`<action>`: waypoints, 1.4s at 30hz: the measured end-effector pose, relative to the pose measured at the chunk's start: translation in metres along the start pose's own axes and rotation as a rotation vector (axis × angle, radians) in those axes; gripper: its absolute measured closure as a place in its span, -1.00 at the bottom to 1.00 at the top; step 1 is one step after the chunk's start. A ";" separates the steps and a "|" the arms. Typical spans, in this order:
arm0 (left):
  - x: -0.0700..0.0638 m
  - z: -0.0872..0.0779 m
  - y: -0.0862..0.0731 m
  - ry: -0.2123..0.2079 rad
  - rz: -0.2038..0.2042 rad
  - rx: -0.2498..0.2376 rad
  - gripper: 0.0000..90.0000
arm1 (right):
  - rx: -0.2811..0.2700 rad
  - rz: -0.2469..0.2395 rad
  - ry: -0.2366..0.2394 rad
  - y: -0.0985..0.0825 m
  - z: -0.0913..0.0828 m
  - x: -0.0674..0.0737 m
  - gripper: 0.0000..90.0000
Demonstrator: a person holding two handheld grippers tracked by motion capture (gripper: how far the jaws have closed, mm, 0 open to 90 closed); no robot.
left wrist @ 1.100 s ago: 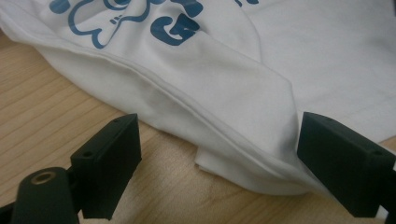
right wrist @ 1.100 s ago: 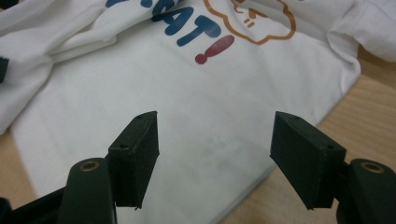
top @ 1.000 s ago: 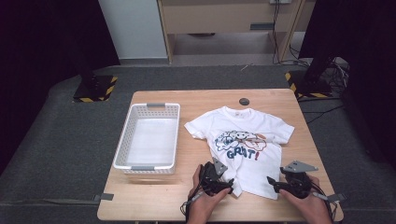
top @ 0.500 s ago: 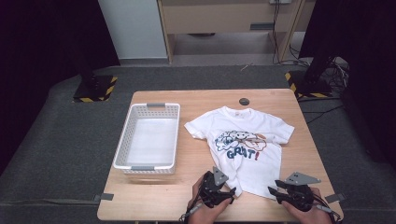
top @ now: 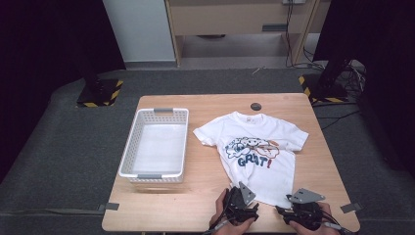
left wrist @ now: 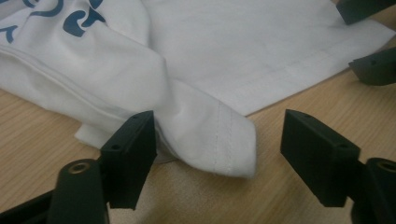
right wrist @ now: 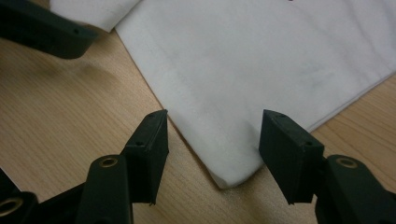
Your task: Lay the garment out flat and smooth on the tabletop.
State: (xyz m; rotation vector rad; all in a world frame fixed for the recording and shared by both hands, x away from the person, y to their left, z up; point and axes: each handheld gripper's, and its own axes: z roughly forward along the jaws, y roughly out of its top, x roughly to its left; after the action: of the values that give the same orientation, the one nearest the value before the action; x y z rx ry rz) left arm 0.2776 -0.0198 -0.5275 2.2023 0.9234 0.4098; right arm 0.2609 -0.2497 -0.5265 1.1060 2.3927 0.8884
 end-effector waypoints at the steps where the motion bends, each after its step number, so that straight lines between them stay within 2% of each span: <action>1: 0.001 0.000 0.000 0.002 0.005 0.000 -0.30 | -0.003 -0.002 -0.001 -0.001 0.000 0.000 -0.02; 6: 0.008 0.002 0.001 0.009 0.021 -0.002 0.11 | -0.013 0.004 -0.010 -0.003 -0.002 -0.003 0.36; 11: 0.017 0.001 0.002 -0.006 0.027 0.003 0.55 | -0.026 0.004 -0.025 -0.004 -0.002 -0.008 0.68; 14: 0.022 -0.002 0.003 -0.009 0.026 -0.001 0.72 | -0.029 0.009 -0.019 -0.003 -0.002 -0.011 0.81; 18: 0.029 -0.013 0.008 -0.003 0.023 -0.025 0.78 | -0.047 0.018 -0.030 -0.001 -0.010 -0.017 0.87; 20: 0.034 -0.020 0.011 0.014 0.026 -0.040 0.79 | -0.050 0.028 -0.039 -0.002 -0.015 -0.022 0.88; 23: 0.045 -0.022 0.009 0.050 0.031 -0.030 0.79 | -0.028 0.043 -0.059 -0.008 -0.016 -0.030 0.87; 26: 0.053 -0.018 0.003 0.032 0.001 0.003 0.78 | -0.009 0.070 -0.053 -0.012 -0.012 -0.037 0.71; 27: 0.054 -0.018 0.002 0.030 -0.003 0.006 0.77 | -0.015 0.087 -0.047 -0.012 -0.013 -0.038 0.64; 30: 0.054 -0.019 0.005 0.033 0.001 -0.007 0.75 | -0.066 0.117 -0.076 -0.010 -0.024 -0.041 0.40; 34: 0.054 -0.018 0.005 0.036 0.010 -0.003 0.74 | -0.042 0.140 -0.099 -0.013 -0.024 -0.042 0.28; 36: 0.054 -0.018 0.004 0.032 0.008 0.001 0.75 | -0.057 0.176 -0.113 -0.013 -0.025 -0.046 0.29; 39: 0.055 -0.019 0.005 0.027 0.007 -0.002 0.75 | -0.024 0.160 -0.098 -0.015 -0.018 -0.042 0.30; 42: 0.055 -0.025 0.005 0.028 0.007 -0.007 0.76 | -0.018 0.151 -0.090 -0.015 -0.014 -0.040 0.32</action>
State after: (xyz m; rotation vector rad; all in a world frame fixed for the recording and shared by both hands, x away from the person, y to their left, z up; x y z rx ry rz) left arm 0.3052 0.0289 -0.5057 2.1989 0.9280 0.4476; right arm 0.2696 -0.2938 -0.5239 1.3056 2.2485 0.8870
